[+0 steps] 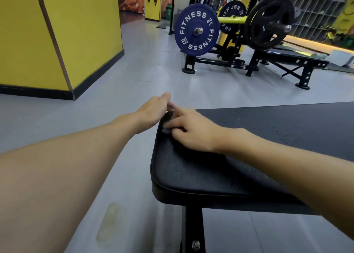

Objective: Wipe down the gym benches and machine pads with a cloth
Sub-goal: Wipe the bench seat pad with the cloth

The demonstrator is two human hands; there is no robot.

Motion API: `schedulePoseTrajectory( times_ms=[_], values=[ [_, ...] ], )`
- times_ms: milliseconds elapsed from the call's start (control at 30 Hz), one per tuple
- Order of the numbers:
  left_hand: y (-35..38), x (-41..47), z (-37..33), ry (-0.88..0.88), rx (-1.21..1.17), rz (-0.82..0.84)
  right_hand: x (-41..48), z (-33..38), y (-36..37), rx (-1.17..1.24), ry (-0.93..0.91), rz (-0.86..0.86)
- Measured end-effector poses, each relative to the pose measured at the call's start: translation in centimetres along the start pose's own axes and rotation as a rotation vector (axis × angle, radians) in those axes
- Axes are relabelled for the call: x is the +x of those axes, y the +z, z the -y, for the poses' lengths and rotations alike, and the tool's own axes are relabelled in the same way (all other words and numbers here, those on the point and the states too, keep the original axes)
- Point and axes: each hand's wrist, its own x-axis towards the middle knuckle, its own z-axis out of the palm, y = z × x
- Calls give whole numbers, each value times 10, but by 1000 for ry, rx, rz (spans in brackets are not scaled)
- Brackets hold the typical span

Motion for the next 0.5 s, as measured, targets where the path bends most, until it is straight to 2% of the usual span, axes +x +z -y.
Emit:
schedulePoseTrajectory(
  times_ms=[133,267,400,500],
  values=[
    [15,4,-17,63,-17,-9,-82,24,-16,111,-174,166],
    [35,9,-30,127,43,23,-81,-12,-22,82,-202,89],
    [44,2,-39,155,156,66,-37,-79,-34,-33,5,-67],
    [46,-4,-47,162,220,85,-26,-104,-44,-84,165,-106]
  ],
)
